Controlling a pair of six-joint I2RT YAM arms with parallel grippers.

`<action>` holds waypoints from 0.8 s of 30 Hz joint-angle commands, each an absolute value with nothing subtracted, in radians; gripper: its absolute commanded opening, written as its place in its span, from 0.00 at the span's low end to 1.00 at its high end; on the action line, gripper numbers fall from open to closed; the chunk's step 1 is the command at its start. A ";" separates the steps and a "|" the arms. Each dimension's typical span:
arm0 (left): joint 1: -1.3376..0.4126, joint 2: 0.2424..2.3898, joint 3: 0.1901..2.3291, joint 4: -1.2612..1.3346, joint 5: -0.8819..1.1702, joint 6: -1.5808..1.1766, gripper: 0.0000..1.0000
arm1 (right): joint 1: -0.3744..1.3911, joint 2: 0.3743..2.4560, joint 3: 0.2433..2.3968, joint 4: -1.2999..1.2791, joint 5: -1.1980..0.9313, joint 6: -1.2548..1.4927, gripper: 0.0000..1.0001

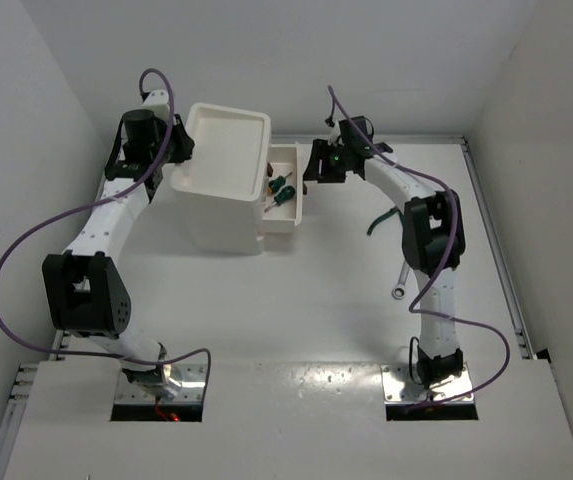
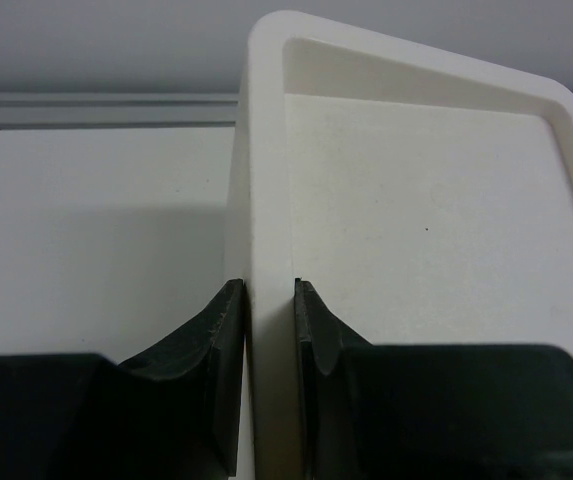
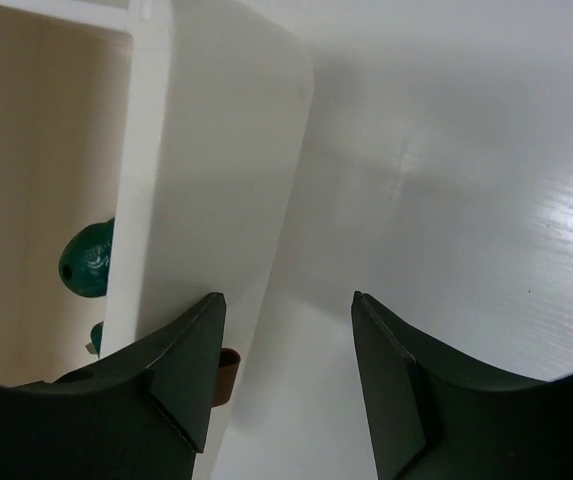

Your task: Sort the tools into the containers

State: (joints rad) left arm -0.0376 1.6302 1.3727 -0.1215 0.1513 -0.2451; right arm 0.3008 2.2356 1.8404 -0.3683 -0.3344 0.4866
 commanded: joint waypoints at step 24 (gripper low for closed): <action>-0.107 1.779 1.258 -0.374 0.327 -0.308 0.00 | 0.445 2.216 1.808 -0.223 -0.712 0.584 0.59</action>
